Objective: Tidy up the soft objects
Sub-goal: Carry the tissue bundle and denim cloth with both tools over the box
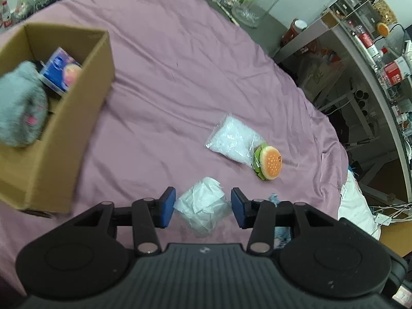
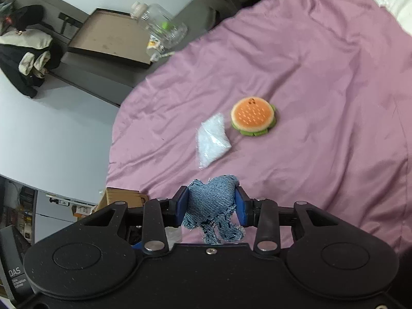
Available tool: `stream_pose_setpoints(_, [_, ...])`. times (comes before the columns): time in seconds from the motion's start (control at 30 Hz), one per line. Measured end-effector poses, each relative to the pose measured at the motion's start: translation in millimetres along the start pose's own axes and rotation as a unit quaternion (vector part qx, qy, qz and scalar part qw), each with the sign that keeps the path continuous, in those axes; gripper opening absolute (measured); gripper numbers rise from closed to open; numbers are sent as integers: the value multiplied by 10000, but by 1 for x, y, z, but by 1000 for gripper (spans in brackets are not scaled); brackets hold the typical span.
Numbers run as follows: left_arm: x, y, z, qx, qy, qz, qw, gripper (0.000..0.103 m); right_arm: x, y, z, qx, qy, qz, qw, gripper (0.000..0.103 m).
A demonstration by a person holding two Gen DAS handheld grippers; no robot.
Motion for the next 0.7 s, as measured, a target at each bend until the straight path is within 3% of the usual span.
stream_pose_setpoints(0.37, [-18,9,-56,137,-471,240,9985,46,5,45,-35,-84,-463,-559,9973,38])
stream_pose_setpoints(0.7, [-35,44,-100,98,-813,214,9964,46,22,96,-51,-397,-677,-949,9924,38])
Point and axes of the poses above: each gripper's, at about its wrist camera, not at the fingertips, and z roughly the way its jaws point, y to its left, x to its underside, the point moved 10 cm from there along z, roughly the way its jaws point, and after that the axes turned 10 degrees about -y, right-handed, at the moved point
